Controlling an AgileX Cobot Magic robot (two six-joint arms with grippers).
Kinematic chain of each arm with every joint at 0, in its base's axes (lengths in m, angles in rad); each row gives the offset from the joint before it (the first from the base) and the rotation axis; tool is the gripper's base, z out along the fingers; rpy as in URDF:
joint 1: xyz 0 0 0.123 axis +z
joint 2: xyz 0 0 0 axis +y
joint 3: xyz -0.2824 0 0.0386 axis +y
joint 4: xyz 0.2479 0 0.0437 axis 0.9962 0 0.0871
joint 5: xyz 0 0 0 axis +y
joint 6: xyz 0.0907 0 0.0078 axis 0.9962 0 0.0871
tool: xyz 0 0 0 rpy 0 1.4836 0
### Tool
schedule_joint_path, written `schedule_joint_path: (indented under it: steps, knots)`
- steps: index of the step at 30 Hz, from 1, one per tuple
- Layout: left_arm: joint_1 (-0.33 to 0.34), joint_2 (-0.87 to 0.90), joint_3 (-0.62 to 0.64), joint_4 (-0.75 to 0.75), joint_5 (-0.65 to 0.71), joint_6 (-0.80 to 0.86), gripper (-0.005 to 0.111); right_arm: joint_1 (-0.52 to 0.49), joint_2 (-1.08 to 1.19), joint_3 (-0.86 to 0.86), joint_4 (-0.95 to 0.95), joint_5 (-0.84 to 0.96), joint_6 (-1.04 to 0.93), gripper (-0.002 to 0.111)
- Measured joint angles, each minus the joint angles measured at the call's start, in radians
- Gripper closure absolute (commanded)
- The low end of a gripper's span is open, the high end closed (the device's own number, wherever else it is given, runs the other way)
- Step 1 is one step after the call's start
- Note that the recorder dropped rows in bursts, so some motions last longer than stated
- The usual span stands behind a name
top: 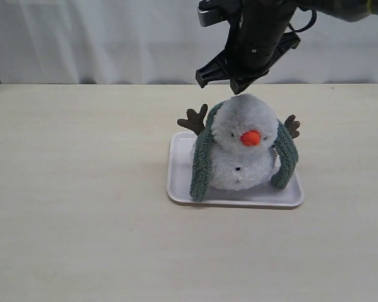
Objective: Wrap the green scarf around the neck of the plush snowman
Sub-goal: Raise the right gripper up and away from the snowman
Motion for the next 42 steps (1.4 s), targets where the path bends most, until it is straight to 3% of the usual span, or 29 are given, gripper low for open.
schedule_joint_path:
  steps: [7,33,42]
  knots:
    - [0.0,0.0,0.0,0.0,0.0,0.0,0.107,0.034,0.096,-0.108,0.039,0.047,-0.019,0.104]
    - [0.0,0.0,0.0,0.0,0.0,0.0,0.107,0.039,0.191,-0.118,0.057,0.069,-0.024,0.104]
    - [0.0,0.0,0.0,0.0,0.0,0.0,0.107,0.039,0.055,-0.118,0.053,0.073,-0.038,0.081]
